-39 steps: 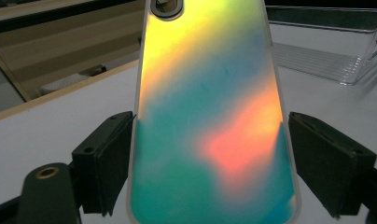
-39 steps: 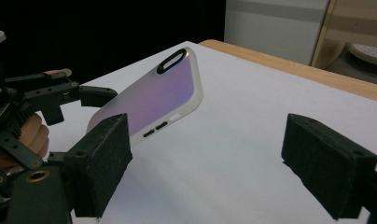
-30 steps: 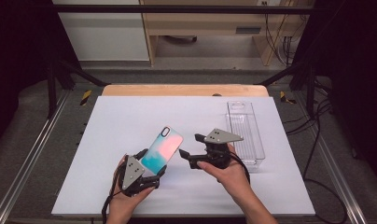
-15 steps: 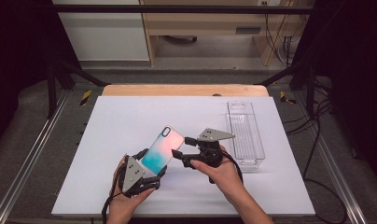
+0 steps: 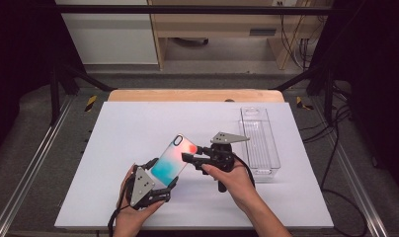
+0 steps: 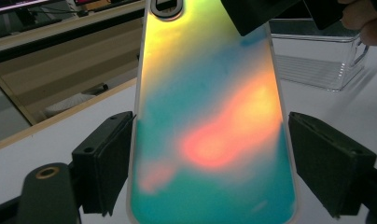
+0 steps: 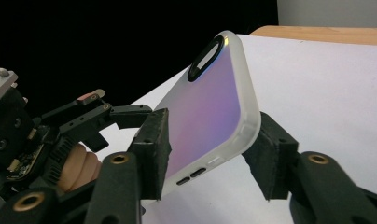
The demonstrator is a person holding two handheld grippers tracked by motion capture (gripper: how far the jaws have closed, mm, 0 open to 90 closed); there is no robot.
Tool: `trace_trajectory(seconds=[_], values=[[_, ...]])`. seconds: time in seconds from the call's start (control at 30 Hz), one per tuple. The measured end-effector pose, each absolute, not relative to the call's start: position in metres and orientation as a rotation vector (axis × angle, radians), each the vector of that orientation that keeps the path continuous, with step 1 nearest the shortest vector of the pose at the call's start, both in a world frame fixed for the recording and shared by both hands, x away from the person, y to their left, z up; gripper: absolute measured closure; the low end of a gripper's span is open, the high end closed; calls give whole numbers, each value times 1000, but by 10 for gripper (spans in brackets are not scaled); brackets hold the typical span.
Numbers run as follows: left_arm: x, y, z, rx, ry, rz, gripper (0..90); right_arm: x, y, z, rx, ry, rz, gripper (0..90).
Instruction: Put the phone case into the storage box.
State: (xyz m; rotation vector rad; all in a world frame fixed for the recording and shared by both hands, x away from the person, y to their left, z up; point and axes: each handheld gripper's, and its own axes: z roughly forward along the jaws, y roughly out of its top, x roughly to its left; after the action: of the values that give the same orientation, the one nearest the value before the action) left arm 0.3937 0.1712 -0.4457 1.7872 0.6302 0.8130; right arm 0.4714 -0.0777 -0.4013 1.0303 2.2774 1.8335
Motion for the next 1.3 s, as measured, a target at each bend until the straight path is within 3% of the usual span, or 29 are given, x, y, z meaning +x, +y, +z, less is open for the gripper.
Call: trace_trajectory(seconds=[0.93,0.97,1.0,1.1,1.3], values=[[405,173,-463,1833,652,778,164,465,-74,-394,989,2279,1961,804],[405,174,-463,1835,650,773,175,463,-73,-393,971,2281,1960,808],[405,175,-464,1832,639,764,308,462,-72,-392,948,2277,1947,808],[407,176,-466,1829,641,760,201,460,-72,-387,892,2285,1911,809],[409,181,-465,1800,682,720,128,462,-82,-378,796,2296,1762,809]])
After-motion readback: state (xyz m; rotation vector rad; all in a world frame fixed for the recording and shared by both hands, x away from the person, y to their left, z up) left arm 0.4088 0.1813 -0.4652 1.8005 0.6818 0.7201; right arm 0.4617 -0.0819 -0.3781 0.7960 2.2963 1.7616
